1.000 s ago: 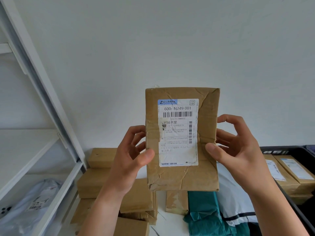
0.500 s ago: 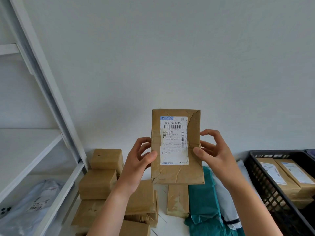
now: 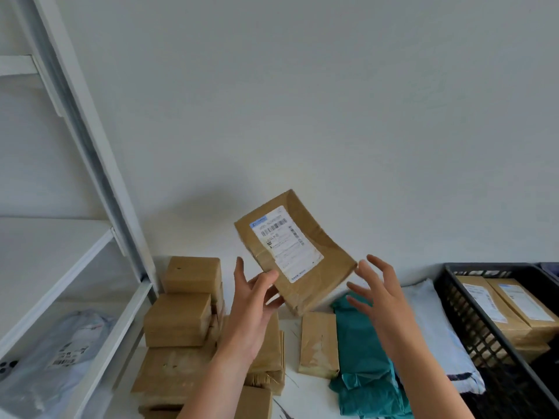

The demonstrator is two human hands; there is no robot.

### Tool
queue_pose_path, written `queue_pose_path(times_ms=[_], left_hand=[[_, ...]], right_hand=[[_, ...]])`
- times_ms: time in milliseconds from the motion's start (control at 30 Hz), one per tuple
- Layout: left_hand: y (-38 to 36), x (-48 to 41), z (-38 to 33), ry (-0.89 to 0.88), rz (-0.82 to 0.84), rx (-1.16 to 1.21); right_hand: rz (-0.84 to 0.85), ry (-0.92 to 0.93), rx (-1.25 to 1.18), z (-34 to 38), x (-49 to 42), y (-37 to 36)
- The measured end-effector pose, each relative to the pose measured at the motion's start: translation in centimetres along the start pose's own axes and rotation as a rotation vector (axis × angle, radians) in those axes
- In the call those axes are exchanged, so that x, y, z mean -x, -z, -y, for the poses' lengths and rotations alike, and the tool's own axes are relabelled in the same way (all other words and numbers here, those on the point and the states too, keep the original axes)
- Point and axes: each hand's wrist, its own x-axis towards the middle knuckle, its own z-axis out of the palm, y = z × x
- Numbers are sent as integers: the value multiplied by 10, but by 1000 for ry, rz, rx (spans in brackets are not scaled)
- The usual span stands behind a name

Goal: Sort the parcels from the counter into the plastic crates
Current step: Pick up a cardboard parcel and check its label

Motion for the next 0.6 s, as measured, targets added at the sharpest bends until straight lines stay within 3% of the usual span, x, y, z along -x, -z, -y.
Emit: queue_pose_path(times_ms=[133,267,433,600], left_hand=[[-3,10,25,70,-12,101],[-6,17,50,125,-4,46],[-1,13,61,163,-101,59],[-39,20,69,144,-27,-47]], right_hand=[[57,-135,-19,-19,16,-16],[-23,-132,-31,-31,25,-12],[-104,-159,-14,-34,39,27],[-142,-175,-42,-31,59,84]])
